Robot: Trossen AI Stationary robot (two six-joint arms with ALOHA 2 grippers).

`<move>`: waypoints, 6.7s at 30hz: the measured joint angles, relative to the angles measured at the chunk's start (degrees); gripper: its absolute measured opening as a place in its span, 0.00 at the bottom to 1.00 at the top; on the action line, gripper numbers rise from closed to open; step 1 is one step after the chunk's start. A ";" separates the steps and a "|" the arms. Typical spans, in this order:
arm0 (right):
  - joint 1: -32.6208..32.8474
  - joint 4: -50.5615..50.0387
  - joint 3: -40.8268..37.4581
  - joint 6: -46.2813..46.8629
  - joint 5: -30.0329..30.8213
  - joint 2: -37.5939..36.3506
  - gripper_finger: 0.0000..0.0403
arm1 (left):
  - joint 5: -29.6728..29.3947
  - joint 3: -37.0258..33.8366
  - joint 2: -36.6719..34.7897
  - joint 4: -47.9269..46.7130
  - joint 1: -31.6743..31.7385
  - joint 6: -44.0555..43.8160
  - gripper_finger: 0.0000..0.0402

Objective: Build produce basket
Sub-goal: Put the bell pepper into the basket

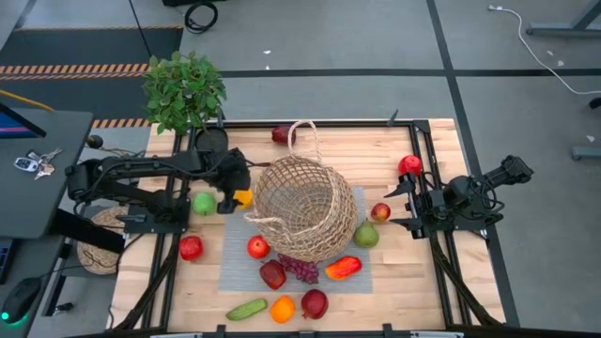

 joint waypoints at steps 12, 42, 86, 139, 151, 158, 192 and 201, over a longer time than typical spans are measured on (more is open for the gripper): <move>0.00 0.00 0.02 0.00 0.00 0.00 0.77 | 0.00 0.02 2.63 0.77 0.00 12.18 0.85; 0.00 0.00 0.02 0.00 0.00 0.00 0.77 | -0.22 -2.40 3.72 -1.64 0.02 12.77 0.86; -0.02 0.00 0.02 0.00 0.00 0.00 0.77 | -20.87 45.51 3.72 -16.11 -0.02 -16.43 0.72; -0.02 0.00 0.02 0.00 -0.02 0.00 0.77 | -10.17 48.96 3.78 1.54 -18.05 71.31 0.82; -0.02 0.00 0.00 0.00 0.00 0.00 0.77 | -10.07 48.94 3.79 1.50 -18.05 65.63 0.82; 0.00 0.00 0.00 0.00 0.00 0.00 0.77 | -8.22 48.93 4.58 1.57 -17.12 31.77 0.82; 0.00 0.37 0.00 0.00 0.00 0.09 0.77 | -10.59 48.88 19.74 -15.79 -13.02 -8.09 0.82; -0.02 0.39 0.02 0.02 0.00 0.09 0.77 | -8.41 48.89 22.09 -9.34 -11.14 3.40 0.82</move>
